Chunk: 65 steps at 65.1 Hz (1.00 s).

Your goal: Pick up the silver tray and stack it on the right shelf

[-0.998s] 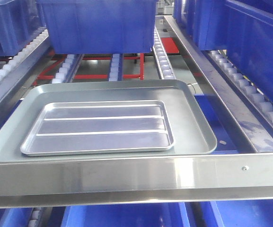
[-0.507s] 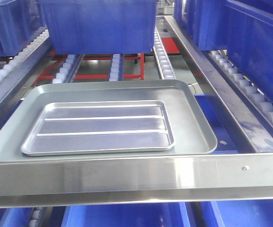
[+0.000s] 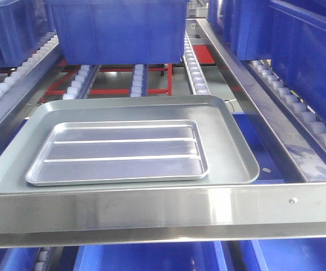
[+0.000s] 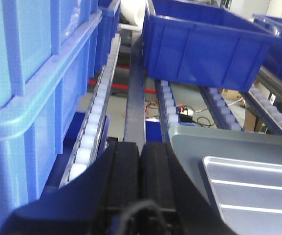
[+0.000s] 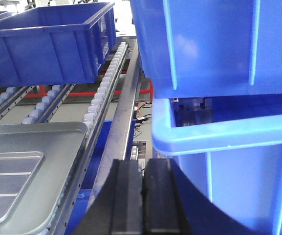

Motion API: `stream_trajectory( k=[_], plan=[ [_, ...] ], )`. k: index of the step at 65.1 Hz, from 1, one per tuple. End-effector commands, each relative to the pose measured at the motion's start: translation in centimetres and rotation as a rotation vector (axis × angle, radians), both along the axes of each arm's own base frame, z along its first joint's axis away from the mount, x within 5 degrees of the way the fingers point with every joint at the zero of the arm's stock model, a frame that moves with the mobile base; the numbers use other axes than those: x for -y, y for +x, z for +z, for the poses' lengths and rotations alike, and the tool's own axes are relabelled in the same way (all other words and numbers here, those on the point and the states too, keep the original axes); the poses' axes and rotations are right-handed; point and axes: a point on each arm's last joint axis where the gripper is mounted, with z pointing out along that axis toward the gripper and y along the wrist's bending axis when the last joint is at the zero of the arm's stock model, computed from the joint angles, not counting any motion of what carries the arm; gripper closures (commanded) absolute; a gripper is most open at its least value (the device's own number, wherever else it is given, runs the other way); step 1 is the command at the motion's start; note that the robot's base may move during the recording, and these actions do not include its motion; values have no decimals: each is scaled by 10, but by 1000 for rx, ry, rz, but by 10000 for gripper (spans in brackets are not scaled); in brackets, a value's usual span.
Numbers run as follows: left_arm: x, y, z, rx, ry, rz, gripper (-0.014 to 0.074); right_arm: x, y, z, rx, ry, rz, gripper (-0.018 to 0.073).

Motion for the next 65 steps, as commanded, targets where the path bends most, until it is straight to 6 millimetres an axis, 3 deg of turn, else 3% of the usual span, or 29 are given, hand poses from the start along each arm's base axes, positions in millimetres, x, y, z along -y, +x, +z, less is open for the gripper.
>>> stream_trajectory(
  k=[1, 65],
  plan=[
    [-1, 0, 0, 72, -8, 7, 697, 0, -2, 9, 99, -13, -8, 510],
    [0, -1, 0, 86, 54, 8, 697, 0, -2, 8, 96, -13, -8, 510]
  ],
)
